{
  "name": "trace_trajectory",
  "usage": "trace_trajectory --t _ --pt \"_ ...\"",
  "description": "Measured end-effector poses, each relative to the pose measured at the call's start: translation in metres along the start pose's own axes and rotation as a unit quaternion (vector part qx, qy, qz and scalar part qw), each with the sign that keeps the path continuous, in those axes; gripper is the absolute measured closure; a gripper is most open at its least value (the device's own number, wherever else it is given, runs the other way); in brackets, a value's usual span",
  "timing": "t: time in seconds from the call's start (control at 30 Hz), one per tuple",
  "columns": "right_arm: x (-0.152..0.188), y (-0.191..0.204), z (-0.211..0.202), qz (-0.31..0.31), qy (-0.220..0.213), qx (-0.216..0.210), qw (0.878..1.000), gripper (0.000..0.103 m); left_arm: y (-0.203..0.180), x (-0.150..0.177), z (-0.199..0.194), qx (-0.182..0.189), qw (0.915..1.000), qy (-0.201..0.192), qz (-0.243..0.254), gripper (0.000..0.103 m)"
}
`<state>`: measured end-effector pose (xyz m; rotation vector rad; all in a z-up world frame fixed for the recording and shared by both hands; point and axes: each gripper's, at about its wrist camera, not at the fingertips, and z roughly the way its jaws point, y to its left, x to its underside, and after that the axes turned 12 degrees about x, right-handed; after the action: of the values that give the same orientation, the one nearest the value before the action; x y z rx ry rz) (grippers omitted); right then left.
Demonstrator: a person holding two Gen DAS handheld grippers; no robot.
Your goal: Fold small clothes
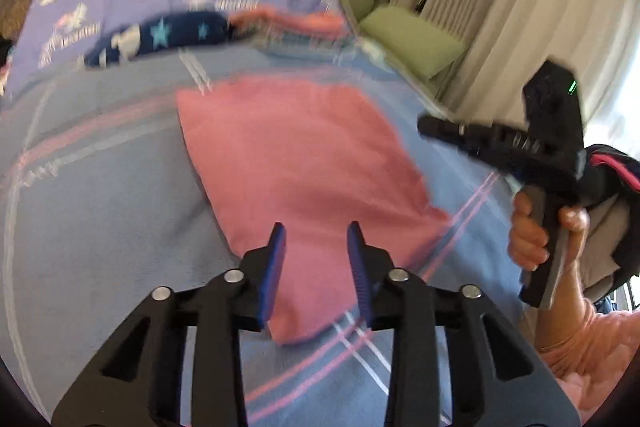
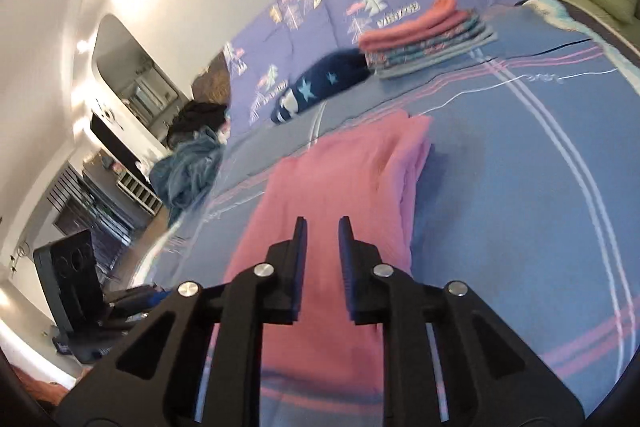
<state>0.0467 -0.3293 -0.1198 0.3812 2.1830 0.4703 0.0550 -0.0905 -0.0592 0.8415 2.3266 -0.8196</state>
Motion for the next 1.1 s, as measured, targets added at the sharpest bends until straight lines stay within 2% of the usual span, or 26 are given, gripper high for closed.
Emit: trace_trajectory --t 0.07,0.1,0.17,0.3,0.4,0.47,0.53,0.57,0.63,0.67,0.7,0.73,0.83,0.87,0.97,1.1 --pt "0.002 -0.011 0.028 0.006 0.034 0.057 0.998 0.089 0.013 0.009 0.028 -0.033 0.9987 0.039 -0.005 0.074" --pt "0.005 -0.022 0.049 0.012 0.059 0.094 0.994 0.091 0.019 0.016 0.036 -0.044 0.9980 0.044 0.001 0.076" --pt "0.010 -0.039 0.054 0.041 0.062 0.058 0.996 0.091 0.014 0.020 0.032 -0.043 0.9983 0.031 0.026 0.076" --pt "-0.004 -0.026 0.042 0.002 0.055 0.067 0.996 0.090 0.005 0.016 0.024 -0.046 0.9967 0.039 0.054 0.076" --pt "-0.021 -0.015 0.035 -0.030 0.032 0.048 0.998 0.090 0.006 -0.002 0.012 -0.014 0.9986 0.007 0.049 0.074" --pt "-0.035 -0.009 0.043 -0.037 0.030 0.046 0.998 0.090 0.011 -0.017 0.011 -0.004 0.9990 -0.016 0.041 0.064" --pt "-0.044 -0.009 0.055 -0.036 0.043 0.040 0.998 0.090 0.021 -0.034 0.018 -0.022 0.9985 -0.035 0.035 0.054" --pt "-0.048 -0.011 0.068 -0.032 0.056 0.048 0.997 0.090 0.028 -0.041 0.026 -0.035 0.9983 -0.034 0.030 0.049" --pt "-0.045 -0.022 0.101 -0.033 0.090 0.091 0.991 0.101 0.054 -0.048 0.053 -0.091 0.9959 -0.007 -0.004 0.045" --pt "-0.042 -0.026 0.105 -0.027 0.080 0.084 0.993 0.101 0.064 -0.048 0.063 -0.100 0.9948 0.004 -0.017 0.029" --pt "-0.038 -0.028 0.103 -0.022 0.065 0.078 0.995 0.101 0.077 -0.045 0.071 -0.098 0.9943 0.005 -0.042 0.023" --pt "-0.037 -0.027 0.099 -0.028 0.061 0.083 0.994 0.101 0.083 -0.043 0.070 -0.083 0.9948 -0.006 -0.059 0.021" --pt "-0.037 -0.022 0.093 -0.043 0.058 0.091 0.993 0.100 0.088 -0.045 0.064 -0.068 0.9954 -0.012 -0.066 0.021" --pt "-0.038 -0.024 0.088 -0.030 0.056 0.086 0.994 0.100 0.087 -0.046 0.064 -0.071 0.9954 -0.011 -0.064 0.021" --pt "-0.039 -0.031 0.063 0.002 0.032 0.081 0.996 0.088 0.080 -0.041 0.058 -0.079 0.9954 -0.014 -0.053 0.021" --pt "-0.035 -0.032 0.036 -0.013 0.020 0.092 0.995 0.068 0.078 -0.037 0.050 -0.060 0.9960 -0.017 -0.063 0.021"
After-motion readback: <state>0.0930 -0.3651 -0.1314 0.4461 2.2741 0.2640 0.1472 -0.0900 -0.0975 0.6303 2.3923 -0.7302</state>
